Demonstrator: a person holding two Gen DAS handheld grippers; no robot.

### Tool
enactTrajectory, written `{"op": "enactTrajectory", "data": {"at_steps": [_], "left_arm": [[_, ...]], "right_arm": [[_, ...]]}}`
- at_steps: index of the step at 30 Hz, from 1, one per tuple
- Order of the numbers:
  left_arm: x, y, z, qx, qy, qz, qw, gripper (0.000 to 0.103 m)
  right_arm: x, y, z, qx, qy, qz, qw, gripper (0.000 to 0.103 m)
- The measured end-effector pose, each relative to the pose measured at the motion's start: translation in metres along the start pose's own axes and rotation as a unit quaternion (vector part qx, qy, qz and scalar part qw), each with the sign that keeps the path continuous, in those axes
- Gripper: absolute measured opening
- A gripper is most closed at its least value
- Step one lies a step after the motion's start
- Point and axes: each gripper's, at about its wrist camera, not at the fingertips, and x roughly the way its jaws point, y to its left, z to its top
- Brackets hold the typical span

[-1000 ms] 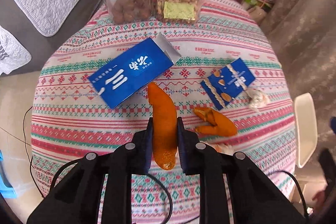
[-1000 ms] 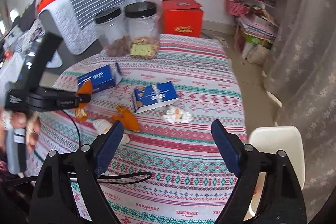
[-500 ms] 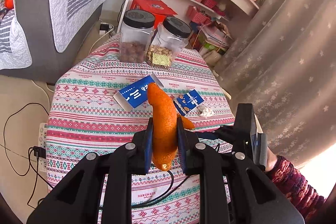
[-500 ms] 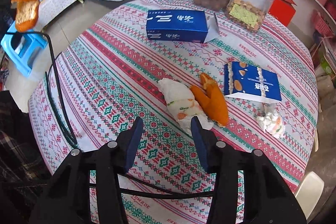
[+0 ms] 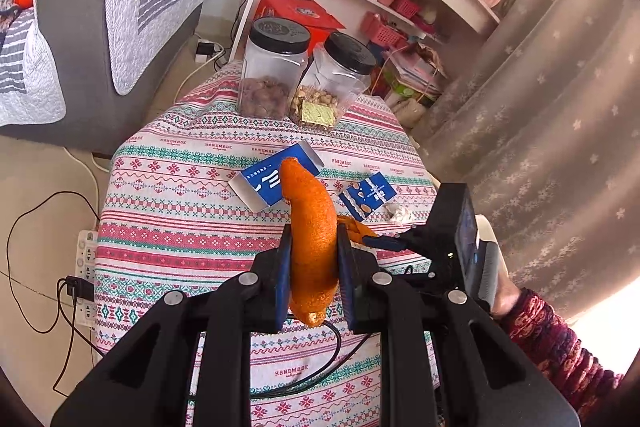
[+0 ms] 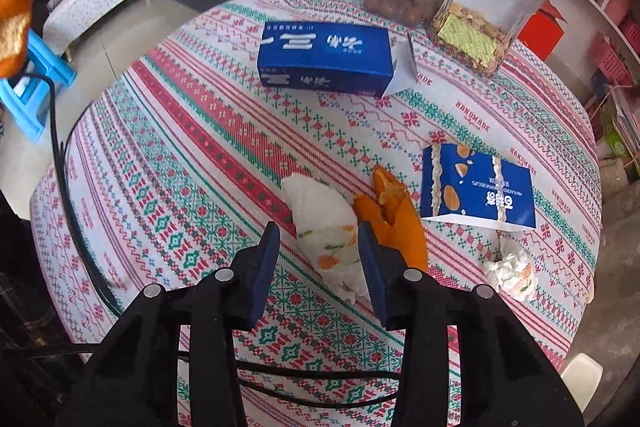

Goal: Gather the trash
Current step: 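Grasp the white paper wrapper with the right tool while the left lifts the orange peel, then drop the white wrapper into the bin with the right tool while the left carries the peel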

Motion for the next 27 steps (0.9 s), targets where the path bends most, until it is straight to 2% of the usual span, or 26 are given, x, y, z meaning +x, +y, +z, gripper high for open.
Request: {"op": "enactTrajectory", "data": {"at_steps": [2, 7, 15, 18, 19, 21, 23, 27], "left_arm": [[0.002, -0.002, -0.001, 0.005, 0.004, 0.002, 1.0000, 0.020], [0.005, 0.001, -0.001, 0.003, 0.007, 0.007, 0.9999, 0.021], [0.010, 0.004, -0.002, -0.003, 0.010, 0.014, 0.9998, 0.020], [0.015, 0.005, -0.002, -0.003, 0.015, 0.019, 0.9997, 0.021], [0.016, 0.006, -0.002, -0.004, 0.015, 0.021, 0.9996, 0.021], [0.017, 0.007, -0.002, -0.008, 0.013, 0.027, 0.9995, 0.020], [0.017, 0.008, 0.000, -0.012, 0.009, 0.030, 0.9994, 0.020], [0.017, 0.007, 0.002, -0.015, 0.001, 0.031, 0.9994, 0.020]], "right_arm": [[0.006, 0.005, -0.002, -0.016, -0.003, -0.023, 1.000, 0.040], [0.009, -0.008, 0.003, 0.019, -0.008, -0.030, 0.999, 0.040], [0.022, -0.003, 0.004, 0.013, -0.009, -0.067, 0.998, 0.041], [0.025, -0.001, 0.005, 0.010, -0.009, -0.091, 0.996, 0.031], [0.023, -0.003, 0.006, 0.020, -0.010, -0.084, 0.996, 0.028], [0.015, -0.008, 0.006, 0.040, -0.019, -0.057, 0.997, 0.027], [0.001, -0.010, 0.007, 0.051, -0.037, -0.048, 0.997, 0.027], [-0.038, -0.014, 0.009, 0.078, -0.092, -0.039, 0.992, 0.027]]}}
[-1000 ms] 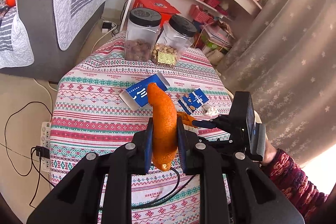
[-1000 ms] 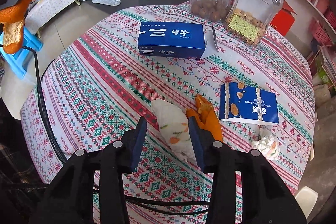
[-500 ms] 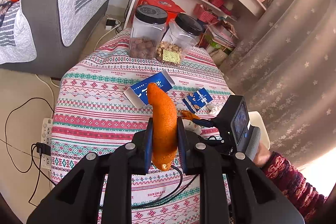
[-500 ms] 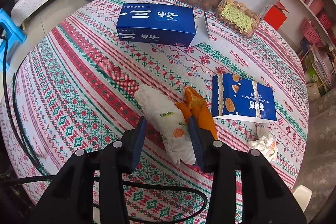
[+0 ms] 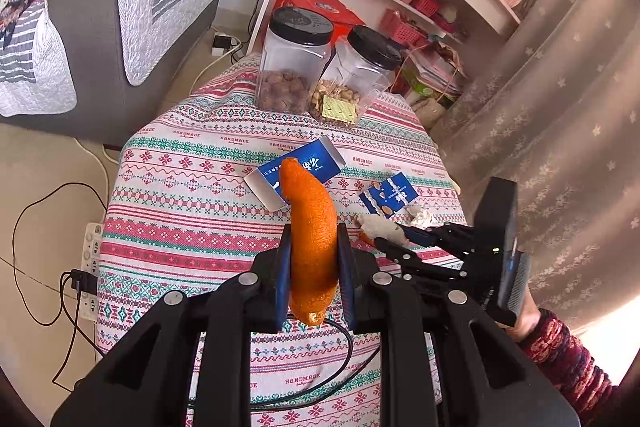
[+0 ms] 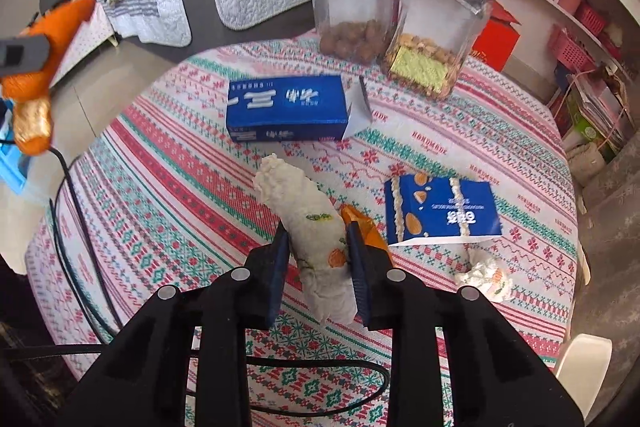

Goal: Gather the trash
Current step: 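Drop the white wrapper into the bin with the right tool while the left carries the peel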

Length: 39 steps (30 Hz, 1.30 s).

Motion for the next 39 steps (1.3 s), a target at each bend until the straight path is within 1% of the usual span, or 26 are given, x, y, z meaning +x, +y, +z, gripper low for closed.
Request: {"op": "enactTrajectory", "data": {"at_steps": [2, 5, 9, 12, 15, 17, 20, 23, 24, 25, 27, 28, 29, 30, 31, 33, 34, 35, 36, 37, 39], "left_arm": [[0.001, -0.004, 0.001, 0.003, -0.005, -0.001, 1.0000, 0.020], [0.003, -0.010, 0.001, 0.008, -0.008, -0.003, 0.9999, 0.020], [0.011, -0.020, 0.001, 0.013, -0.006, -0.005, 0.9999, 0.020], [0.018, -0.029, 0.000, 0.019, -0.003, -0.006, 0.9998, 0.020], [0.026, -0.041, -0.002, 0.027, -0.001, -0.014, 0.9995, 0.020], [0.031, -0.052, -0.006, 0.034, 0.002, -0.020, 0.9992, 0.020], [0.038, -0.075, -0.011, 0.053, 0.002, -0.022, 0.9984, 0.021], [0.043, -0.106, -0.011, 0.077, 0.001, -0.027, 0.9967, 0.020], [0.045, -0.117, -0.010, 0.084, 0.000, -0.030, 0.9960, 0.020], [0.047, -0.129, -0.008, 0.087, -0.001, -0.036, 0.9955, 0.020], [0.054, -0.157, -0.003, 0.097, -0.001, -0.051, 0.9940, 0.021], [0.058, -0.173, 0.000, 0.103, -0.001, -0.057, 0.9930, 0.021], [0.062, -0.190, 0.003, 0.112, 0.000, -0.065, 0.9917, 0.020], [0.066, -0.207, 0.006, 0.120, 0.002, -0.073, 0.9901, 0.020], [0.071, -0.226, 0.008, 0.130, 0.005, -0.082, 0.9882, 0.020], [0.080, -0.261, 0.012, 0.149, 0.011, -0.098, 0.9840, 0.020], [0.085, -0.279, 0.014, 0.159, 0.015, -0.107, 0.9812, 0.020], [0.091, -0.296, 0.015, 0.170, 0.020, -0.115, 0.9785, 0.020], [0.098, -0.313, 0.016, 0.181, 0.027, -0.121, 0.9757, 0.020], [0.105, -0.329, 0.017, 0.191, 0.034, -0.126, 0.9730, 0.020], [0.121, -0.357, 0.018, 0.210, 0.051, -0.132, 0.9674, 0.020]], "right_arm": [[-0.023, -0.006, 0.003, 0.015, -0.030, -0.006, 0.999, 0.027], [-0.060, -0.018, 0.001, 0.039, -0.071, -0.026, 0.996, 0.027], [-0.109, -0.043, -0.014, 0.087, -0.118, -0.066, 0.987, 0.028], [-0.145, -0.066, -0.033, 0.136, -0.143, -0.110, 0.974, 0.028], [-0.175, -0.097, -0.057, 0.196, -0.161, -0.155, 0.955, 0.028], [-0.189, -0.117, -0.077, 0.234, -0.159, -0.196, 0.939, 0.028], [-0.202, -0.155, -0.111, 0.307, -0.132, -0.237, 0.912, 0.028], [-0.201, -0.190, -0.140, 0.346, -0.082, -0.294, 0.887, 0.029], [-0.198, -0.201, -0.149, 0.358, -0.064, -0.307, 0.879, 0.029], [-0.194, -0.211, -0.159, 0.371, -0.048, -0.310, 0.874, 0.031], [-0.189, -0.228, -0.174, 0.397, -0.026, -0.306, 0.865, 0.035], [-0.189, -0.233, -0.179, 0.406, -0.025, -0.306, 0.861, 0.046], [-0.191, -0.237, -0.181, 0.413, -0.029, -0.306, 0.857, 0.054], [-0.196, -0.237, -0.183, 0.417, -0.034, -0.308, 0.855, 0.069], [-0.201, -0.237, -0.185, 0.419, -0.042, -0.313, 0.851, 0.075], [-0.215, -0.237, -0.186, 0.424, -0.062, -0.317, 0.846, 0.076], [-0.223, -0.237, -0.187, 0.424, -0.069, -0.315, 0.846, 0.084], [-0.230, -0.237, -0.188, 0.424, -0.075, -0.314, 0.846, 0.089], [-0.239, -0.239, -0.191, 0.422, -0.081, -0.312, 0.847, 0.091], [-0.245, -0.240, -0.193, 0.417, -0.085, -0.312, 0.850, 0.091], [-0.259, -0.242, -0.198, 0.408, -0.089, -0.326, 0.848, 0.091]]}}
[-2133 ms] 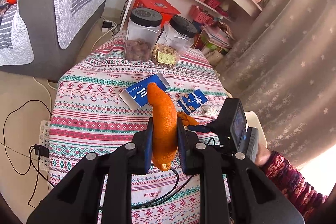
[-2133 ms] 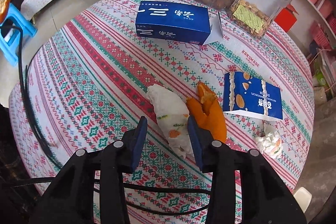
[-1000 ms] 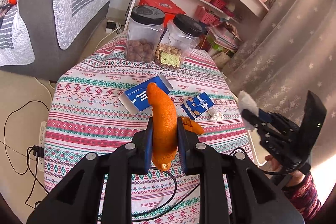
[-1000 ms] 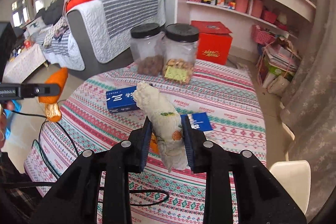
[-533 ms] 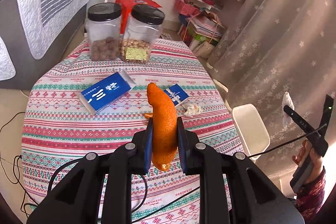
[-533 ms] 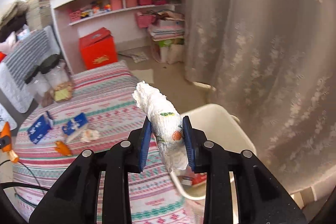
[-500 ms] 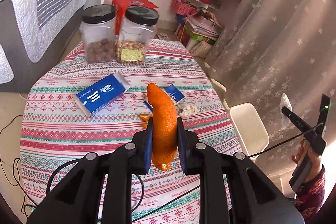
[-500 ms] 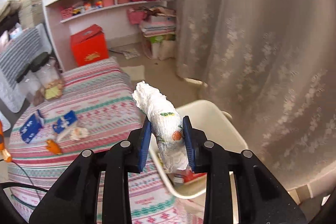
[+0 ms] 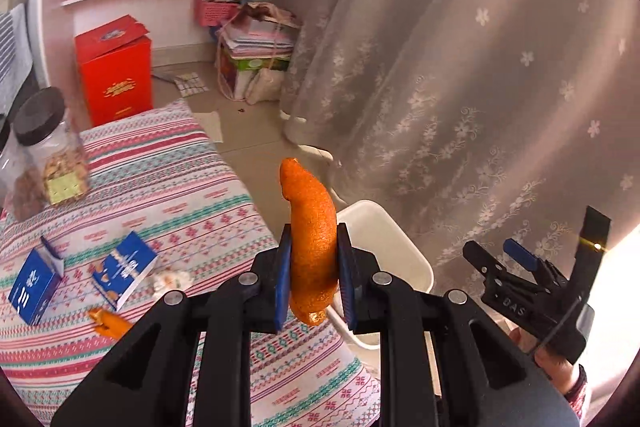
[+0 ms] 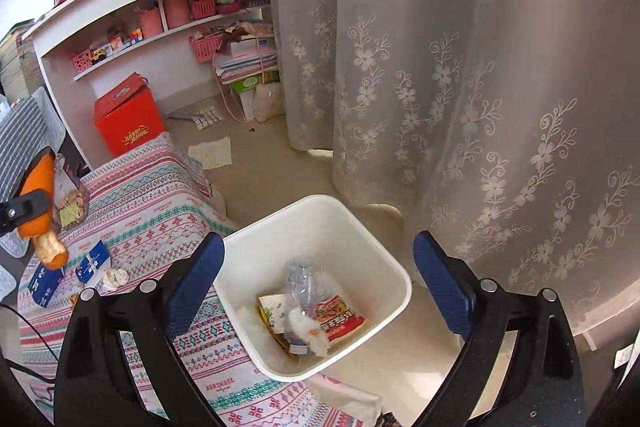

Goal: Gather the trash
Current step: 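Drop the white wrapper into the bin with the right tool while the left carries the peel, then grasp the blue milk carton on the table with the left tool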

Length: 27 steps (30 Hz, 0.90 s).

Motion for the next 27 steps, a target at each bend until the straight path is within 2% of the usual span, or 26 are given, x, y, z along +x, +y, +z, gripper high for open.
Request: {"op": "enactTrajectory", "data": {"at_steps": [5, 7, 9, 13, 15, 18, 20, 22, 24, 26, 27], "left_arm": [[0.050, -0.039, 0.024, 0.023, 0.037, -0.027, 0.9987, 0.020], [0.071, -0.053, 0.030, 0.017, 0.063, -0.061, 0.9960, 0.024], [0.087, -0.063, 0.031, 0.011, 0.079, -0.060, 0.9950, 0.026], [0.077, -0.058, 0.032, 0.007, 0.071, -0.064, 0.9954, 0.034], [0.056, -0.038, 0.033, 0.009, 0.068, -0.061, 0.9958, 0.045], [0.019, 0.005, 0.028, 0.045, 0.072, -0.017, 0.9963, 0.061], [-0.003, 0.040, 0.017, 0.083, 0.095, 0.036, 0.9914, 0.062], [-0.016, 0.082, 0.002, 0.116, 0.133, 0.116, 0.9775, 0.062], [-0.021, 0.128, -0.013, 0.126, 0.178, 0.190, 0.9573, 0.062], [-0.023, 0.171, -0.027, 0.114, 0.212, 0.243, 0.9398, 0.062], [-0.023, 0.190, -0.032, 0.103, 0.225, 0.256, 0.9344, 0.062]], "right_arm": [[-0.007, -0.023, 0.001, 0.006, -0.014, -0.037, 0.999, 0.091], [-0.008, -0.023, 0.001, 0.006, -0.023, -0.054, 0.998, 0.091], [-0.009, -0.021, 0.000, 0.006, -0.027, -0.062, 0.998, 0.091], [-0.014, -0.012, -0.002, 0.015, -0.041, -0.060, 0.997, 0.092], [-0.019, 0.001, -0.004, 0.013, -0.056, -0.054, 0.997, 0.096], [-0.028, 0.037, -0.012, -0.015, -0.077, -0.014, 0.997, 0.096], [-0.035, 0.066, -0.018, -0.052, -0.092, 0.007, 0.994, 0.096], [-0.040, 0.091, -0.021, -0.079, -0.098, 0.027, 0.992, 0.096], [-0.040, 0.110, -0.022, -0.092, -0.090, 0.046, 0.991, 0.096], [-0.040, 0.126, -0.022, -0.099, -0.081, 0.057, 0.990, 0.096], [-0.039, 0.132, -0.021, -0.102, -0.076, 0.062, 0.990, 0.096]]}}
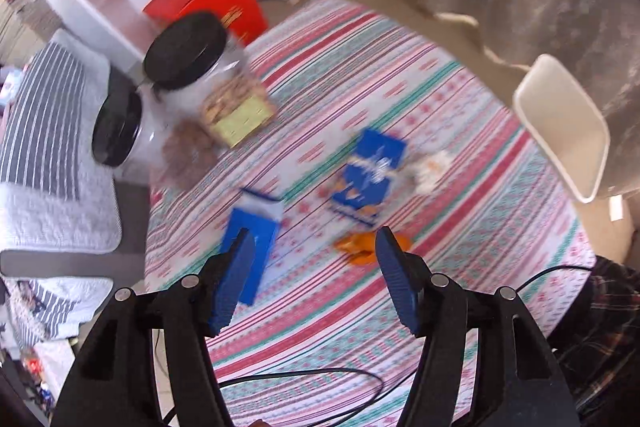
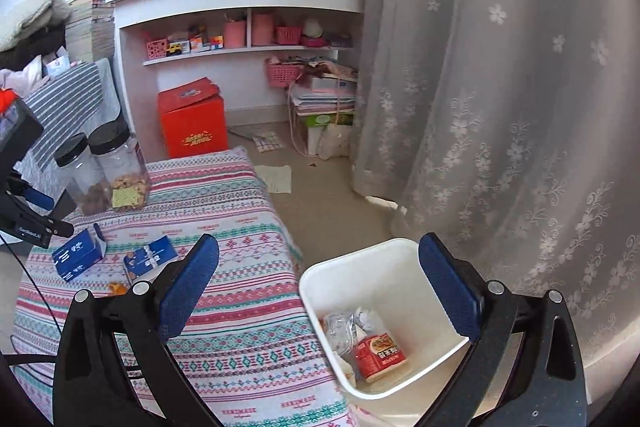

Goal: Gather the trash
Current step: 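Grasp the blue milk carton on the table with the left tool, then grasp the blue biscuit box with the right tool while the left lifts the carton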

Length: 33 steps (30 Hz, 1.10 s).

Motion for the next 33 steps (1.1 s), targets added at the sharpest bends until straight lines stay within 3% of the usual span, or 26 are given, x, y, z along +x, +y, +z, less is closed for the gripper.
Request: {"op": "enactTrajectory", "data": {"at_steps": [6, 15, 17, 25, 28, 31, 33], "left_arm": [[0.067, 0.052, -0.020, -0.047, 0.066, 0.016, 0.9966, 0.062], [0.133, 0.049, -0.008, -0.004, 0.110, 0.029, 0.9935, 0.062], [0.138, 0.054, -0.007, -0.004, 0.104, 0.043, 0.9936, 0.064], [0.152, 0.069, -0.018, -0.034, 0.093, 0.023, 0.9948, 0.065], [0.156, 0.071, -0.025, -0.052, 0.094, 0.016, 0.9941, 0.059], [0.137, 0.079, -0.037, -0.109, 0.057, -0.001, 0.9924, 0.057], [0.109, 0.083, -0.051, -0.160, 0.017, -0.021, 0.9868, 0.056]], "right_arm": [[0.011, 0.031, 0.000, -0.025, 0.017, 0.011, 0.999, 0.096], [0.032, 0.064, -0.003, -0.059, 0.050, 0.023, 0.997, 0.096], [0.036, 0.072, -0.005, -0.070, 0.053, 0.032, 0.996, 0.096], [0.045, 0.096, -0.011, -0.104, 0.070, 0.054, 0.991, 0.096], [0.049, 0.100, -0.013, -0.116, 0.072, 0.050, 0.989, 0.096], [0.059, 0.103, -0.012, -0.115, 0.088, 0.066, 0.987, 0.096], [0.068, 0.107, -0.011, -0.116, 0.096, 0.080, 0.985, 0.096]]}}
